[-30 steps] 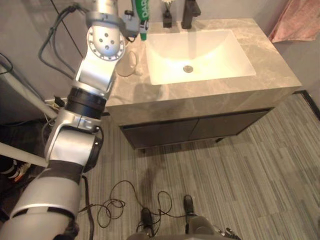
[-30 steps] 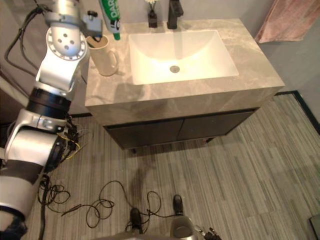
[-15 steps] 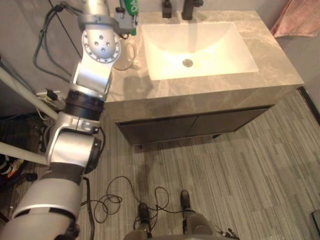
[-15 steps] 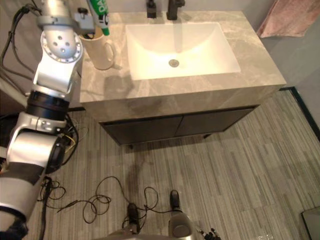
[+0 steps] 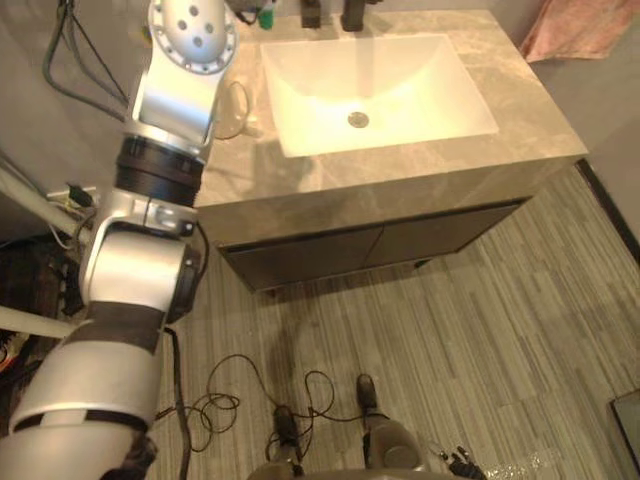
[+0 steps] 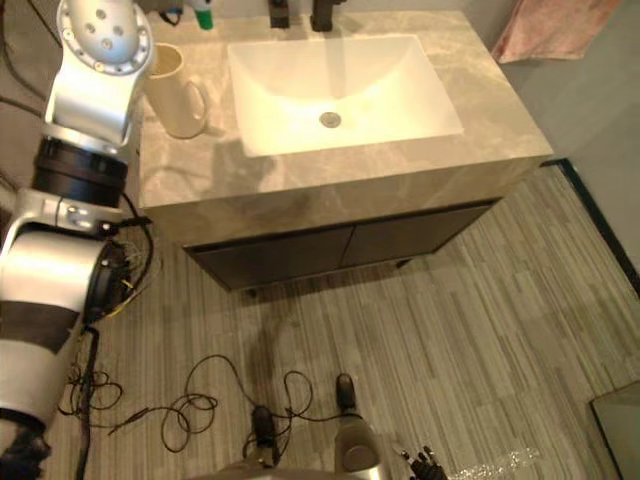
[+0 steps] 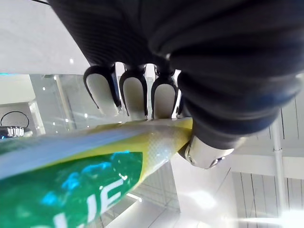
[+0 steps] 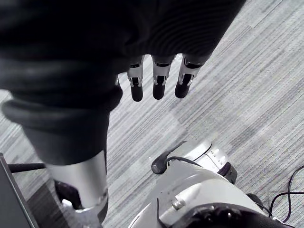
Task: Organize washtable
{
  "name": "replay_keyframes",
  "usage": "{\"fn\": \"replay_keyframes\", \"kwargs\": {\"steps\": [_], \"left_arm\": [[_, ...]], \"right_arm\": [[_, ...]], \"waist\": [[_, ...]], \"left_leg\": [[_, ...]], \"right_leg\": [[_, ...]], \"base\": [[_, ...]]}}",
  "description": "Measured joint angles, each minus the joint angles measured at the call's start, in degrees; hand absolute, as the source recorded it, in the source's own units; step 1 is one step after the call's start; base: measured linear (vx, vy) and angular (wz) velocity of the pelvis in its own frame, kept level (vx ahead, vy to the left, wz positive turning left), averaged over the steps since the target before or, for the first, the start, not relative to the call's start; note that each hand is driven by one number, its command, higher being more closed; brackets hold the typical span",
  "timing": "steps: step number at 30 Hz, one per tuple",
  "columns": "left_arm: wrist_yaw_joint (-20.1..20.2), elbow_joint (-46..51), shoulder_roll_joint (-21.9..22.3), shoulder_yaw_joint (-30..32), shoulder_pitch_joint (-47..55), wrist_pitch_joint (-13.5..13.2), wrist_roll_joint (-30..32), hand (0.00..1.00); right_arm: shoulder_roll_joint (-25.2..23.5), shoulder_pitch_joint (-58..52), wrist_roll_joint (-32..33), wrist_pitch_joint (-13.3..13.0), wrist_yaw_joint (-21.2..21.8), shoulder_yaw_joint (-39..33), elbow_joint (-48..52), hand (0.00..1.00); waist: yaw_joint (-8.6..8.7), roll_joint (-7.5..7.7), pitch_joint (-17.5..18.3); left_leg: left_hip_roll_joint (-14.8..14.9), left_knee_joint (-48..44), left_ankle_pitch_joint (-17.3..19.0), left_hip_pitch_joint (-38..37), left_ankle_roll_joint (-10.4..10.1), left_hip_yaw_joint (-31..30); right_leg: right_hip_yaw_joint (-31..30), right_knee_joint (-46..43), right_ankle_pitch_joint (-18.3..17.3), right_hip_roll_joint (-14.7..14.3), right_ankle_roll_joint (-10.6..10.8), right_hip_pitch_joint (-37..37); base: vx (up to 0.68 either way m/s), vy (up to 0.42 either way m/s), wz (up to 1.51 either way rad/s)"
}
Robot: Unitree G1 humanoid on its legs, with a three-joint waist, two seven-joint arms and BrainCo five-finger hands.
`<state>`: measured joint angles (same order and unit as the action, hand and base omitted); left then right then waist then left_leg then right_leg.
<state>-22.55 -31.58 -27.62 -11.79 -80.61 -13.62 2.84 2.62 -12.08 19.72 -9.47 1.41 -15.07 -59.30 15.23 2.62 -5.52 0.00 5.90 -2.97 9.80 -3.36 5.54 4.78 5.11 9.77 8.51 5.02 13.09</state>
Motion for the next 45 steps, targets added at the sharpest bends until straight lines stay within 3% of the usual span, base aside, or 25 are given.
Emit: {"fn": "replay_keyframes", "kwargs": {"steps": [12,43,45], "left_arm": [[-0.8,0.0,-0.2,0.0,0.1,0.9,0.1,1.00],[-5.8,4.3,-3.6,0.4,1.0,1.8,-0.3,1.00],[-6.7,4.6,-3.8,1.6,1.0,1.8,-1.2,1.00]], "right_arm": [[2.1,0.0,0.5,1.0,0.0,-0.7,0.1,0.00],[3.7,0.0,2.3,1.0,-0.2,-0.8,2.3,0.00],[3.7,0.0,2.3,1.0,-0.2,-0.7,2.3,0.00]], "waist": [[0.12,-0.08,0.1],[-0.29,0.00,0.0],[-0.29,0.33,0.0]], "left_leg": [[1.5,0.0,-0.1,1.0,0.1,-0.6],[2.9,0.0,-0.3,2.7,-0.2,-0.7],[2.6,0.0,-0.7,2.7,-0.8,-0.4]], "right_leg": [[-0.1,0.2,2.0,-1.7,0.0,1.2],[-3.3,0.4,2.0,-3.5,0.0,3.4],[-3.4,0.4,0.8,-3.2,0.8,3.4]], "base": [[0.00,0.006,-0.03],[0.02,0.022,-0.02],[0.04,0.037,0.00]]}}
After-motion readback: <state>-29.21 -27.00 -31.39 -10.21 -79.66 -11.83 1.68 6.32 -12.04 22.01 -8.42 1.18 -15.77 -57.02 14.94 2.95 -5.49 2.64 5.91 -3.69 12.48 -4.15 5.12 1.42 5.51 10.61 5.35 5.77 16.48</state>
